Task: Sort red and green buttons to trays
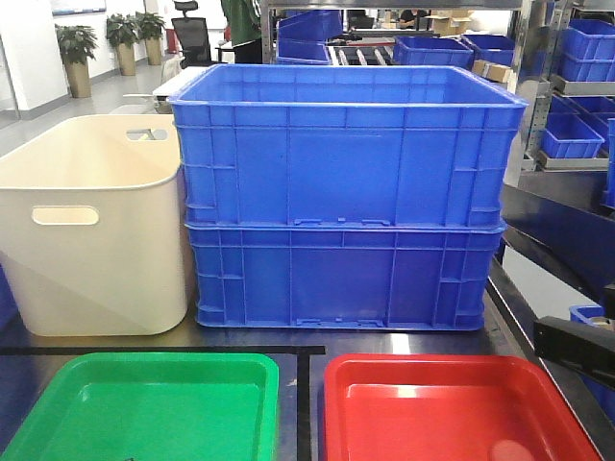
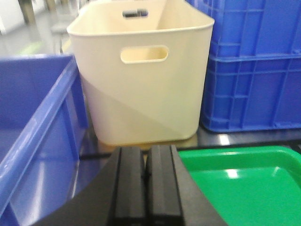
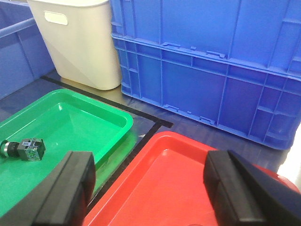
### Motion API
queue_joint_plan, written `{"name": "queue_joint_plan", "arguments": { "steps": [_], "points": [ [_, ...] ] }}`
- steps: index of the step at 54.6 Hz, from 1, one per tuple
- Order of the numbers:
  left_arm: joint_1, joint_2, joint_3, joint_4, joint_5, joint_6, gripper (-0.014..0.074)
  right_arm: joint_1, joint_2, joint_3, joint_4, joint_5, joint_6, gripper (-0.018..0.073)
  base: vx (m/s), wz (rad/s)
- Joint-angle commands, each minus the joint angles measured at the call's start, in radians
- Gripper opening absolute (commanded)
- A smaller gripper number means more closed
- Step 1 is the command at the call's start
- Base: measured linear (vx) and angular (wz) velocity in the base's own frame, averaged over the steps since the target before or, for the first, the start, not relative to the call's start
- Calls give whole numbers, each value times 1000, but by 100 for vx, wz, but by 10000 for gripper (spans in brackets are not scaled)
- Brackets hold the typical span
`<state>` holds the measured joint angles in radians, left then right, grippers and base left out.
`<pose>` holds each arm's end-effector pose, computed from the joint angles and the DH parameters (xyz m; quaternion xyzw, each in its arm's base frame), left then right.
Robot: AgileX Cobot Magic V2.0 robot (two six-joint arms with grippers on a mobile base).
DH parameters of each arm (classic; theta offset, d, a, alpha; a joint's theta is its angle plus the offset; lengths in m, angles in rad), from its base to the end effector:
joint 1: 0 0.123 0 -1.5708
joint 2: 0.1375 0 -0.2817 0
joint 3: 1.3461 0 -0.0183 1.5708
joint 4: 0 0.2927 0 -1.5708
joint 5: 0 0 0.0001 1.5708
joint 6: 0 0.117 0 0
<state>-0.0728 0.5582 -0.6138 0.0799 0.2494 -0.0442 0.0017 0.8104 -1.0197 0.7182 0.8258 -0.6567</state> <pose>0.1869 -0.0113 0.3509 0.0328 0.7428 -0.0059 0.6687 0.2049 0.0570 0.4160 -0.1886 0.7938 0.1746 0.5513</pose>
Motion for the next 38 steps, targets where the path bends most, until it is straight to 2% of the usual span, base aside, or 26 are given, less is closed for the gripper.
{"name": "queue_joint_plan", "arguments": {
  "steps": [1,4,7,14,21,25,38],
  "points": [
    [-1,-89,126,26,-282,-13,-8,-3,-4,-31,35,-54,-2,542,0,0],
    [-1,-150,221,25,-382,-9,-8,-3,-4,-31,35,-54,-2,542,0,0],
    [-1,-219,319,25,-430,-6,-7,-3,-4,-31,35,-54,-2,542,0,0],
    [-1,-391,504,17,-401,-8,-7,-3,-4,-31,35,-54,-2,542,0,0],
    [-1,-561,621,17,-372,-30,-6,-3,-4,-31,35,-54,-2,542,0,0],
    [-1,-584,618,19,-317,-44,-6,-3,-4,-31,33,-54,-2,542,0,0],
    [-1,-563,618,18,-311,-43,-6,-3,-7,-31,33,-54,-2,542,0,0]
  ]
}}
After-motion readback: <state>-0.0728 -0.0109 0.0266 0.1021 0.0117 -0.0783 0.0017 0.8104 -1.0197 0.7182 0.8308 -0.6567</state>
